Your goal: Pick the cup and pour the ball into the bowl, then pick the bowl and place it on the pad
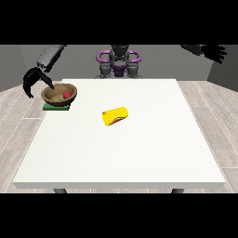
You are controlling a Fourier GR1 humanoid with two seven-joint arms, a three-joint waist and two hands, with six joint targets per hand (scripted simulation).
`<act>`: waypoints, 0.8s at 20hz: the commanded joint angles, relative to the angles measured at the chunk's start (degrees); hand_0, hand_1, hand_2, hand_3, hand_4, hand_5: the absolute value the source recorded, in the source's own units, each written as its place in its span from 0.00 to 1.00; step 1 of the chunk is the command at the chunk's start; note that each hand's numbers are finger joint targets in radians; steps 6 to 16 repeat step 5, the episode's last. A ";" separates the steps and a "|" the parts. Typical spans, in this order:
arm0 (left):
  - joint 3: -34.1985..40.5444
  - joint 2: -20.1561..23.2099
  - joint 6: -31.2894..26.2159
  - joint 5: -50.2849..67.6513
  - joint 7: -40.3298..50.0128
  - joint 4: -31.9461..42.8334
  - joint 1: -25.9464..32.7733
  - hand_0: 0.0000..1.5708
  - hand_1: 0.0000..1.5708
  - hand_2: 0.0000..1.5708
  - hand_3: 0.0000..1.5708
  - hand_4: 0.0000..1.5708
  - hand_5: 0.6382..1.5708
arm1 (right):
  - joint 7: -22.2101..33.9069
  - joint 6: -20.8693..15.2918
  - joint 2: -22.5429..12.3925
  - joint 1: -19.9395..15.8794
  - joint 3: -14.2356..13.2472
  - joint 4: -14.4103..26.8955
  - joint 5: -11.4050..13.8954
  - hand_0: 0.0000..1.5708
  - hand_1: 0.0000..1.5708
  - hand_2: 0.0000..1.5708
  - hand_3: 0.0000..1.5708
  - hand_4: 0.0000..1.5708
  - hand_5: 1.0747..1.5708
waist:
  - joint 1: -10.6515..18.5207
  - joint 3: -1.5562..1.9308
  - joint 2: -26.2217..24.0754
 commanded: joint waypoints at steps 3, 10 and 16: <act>-6.02 -7.08 5.03 -2.71 6.73 -1.64 0.68 0.00 0.00 0.00 0.00 0.57 0.99 | 9.08 5.60 -1.72 -4.62 3.85 -2.42 1.46 0.00 0.00 0.00 0.06 0.17 0.61 | -2.97 -0.16 -12.55; -8.22 -9.50 7.57 -5.08 8.47 -1.53 2.68 0.00 0.00 0.00 0.00 0.57 0.99 | 6.97 7.76 2.87 -5.56 4.08 -4.85 -0.51 0.00 0.00 0.00 0.00 0.30 0.72 | -4.23 -0.13 -17.36; -8.22 -9.50 7.57 -5.08 8.47 -1.53 2.68 0.00 0.00 0.00 0.00 0.57 0.99 | 6.97 7.76 2.87 -5.56 4.08 -4.85 -0.51 0.00 0.00 0.00 0.00 0.30 0.72 | -4.23 -0.13 -17.36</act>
